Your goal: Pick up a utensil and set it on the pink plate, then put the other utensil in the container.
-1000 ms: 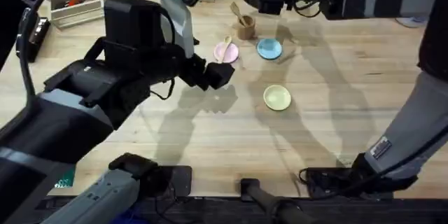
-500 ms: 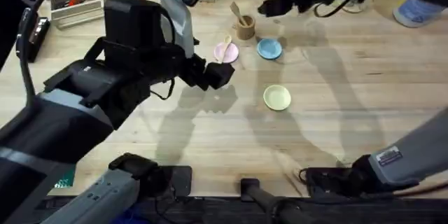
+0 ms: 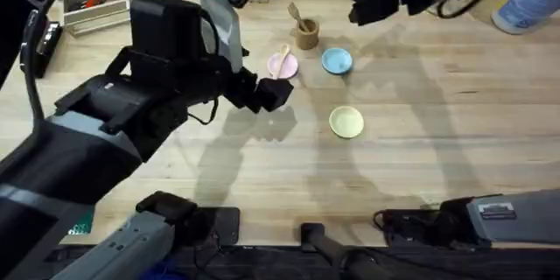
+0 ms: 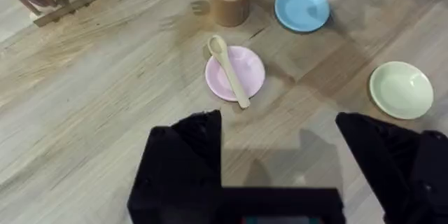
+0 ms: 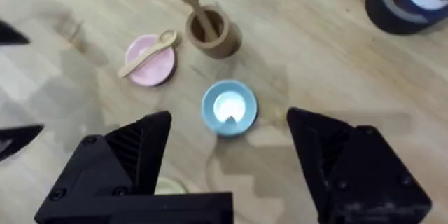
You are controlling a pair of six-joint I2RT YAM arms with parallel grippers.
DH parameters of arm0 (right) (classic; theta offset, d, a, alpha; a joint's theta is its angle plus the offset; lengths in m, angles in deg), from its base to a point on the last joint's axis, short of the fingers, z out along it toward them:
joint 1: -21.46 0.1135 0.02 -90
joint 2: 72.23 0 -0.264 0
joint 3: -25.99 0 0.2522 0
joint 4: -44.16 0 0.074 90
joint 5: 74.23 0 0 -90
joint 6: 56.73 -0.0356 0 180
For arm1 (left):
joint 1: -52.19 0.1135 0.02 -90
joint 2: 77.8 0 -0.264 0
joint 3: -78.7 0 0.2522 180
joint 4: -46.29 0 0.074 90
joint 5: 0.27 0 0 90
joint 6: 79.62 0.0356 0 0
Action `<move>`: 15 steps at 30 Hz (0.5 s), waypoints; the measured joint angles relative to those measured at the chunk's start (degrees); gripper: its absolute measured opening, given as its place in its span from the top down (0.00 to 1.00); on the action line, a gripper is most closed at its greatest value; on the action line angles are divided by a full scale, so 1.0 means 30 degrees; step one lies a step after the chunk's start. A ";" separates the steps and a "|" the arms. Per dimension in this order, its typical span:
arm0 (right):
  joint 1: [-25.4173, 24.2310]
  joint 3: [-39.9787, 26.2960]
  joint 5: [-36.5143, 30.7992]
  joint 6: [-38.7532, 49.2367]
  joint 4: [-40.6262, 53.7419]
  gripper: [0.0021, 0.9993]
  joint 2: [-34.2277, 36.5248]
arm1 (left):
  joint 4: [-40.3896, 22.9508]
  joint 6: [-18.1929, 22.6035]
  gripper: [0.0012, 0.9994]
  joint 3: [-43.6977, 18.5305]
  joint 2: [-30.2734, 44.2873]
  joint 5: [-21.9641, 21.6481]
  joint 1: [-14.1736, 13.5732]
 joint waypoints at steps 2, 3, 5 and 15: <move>0.0000 0.0000 -0.0074 -0.0012 0.0851 0.00 -0.0666 | 0.0000 0.0000 0.01 0.0000 0.0000 0.0001 0.0000; 0.0000 0.0000 -0.0093 -0.0085 0.1281 0.00 -0.1021 | 0.0000 0.0000 0.01 0.0000 0.0000 0.0002 0.0000; 0.0000 0.0000 -0.0146 -0.0435 0.1961 0.00 -0.1585 | 0.0000 0.0000 0.01 0.0000 0.0000 0.0006 0.0000; -0.0306 -0.0029 -0.0212 -0.3502 0.3842 0.00 -0.2400 | 0.0000 0.0000 0.01 0.0000 0.0000 0.0007 0.0000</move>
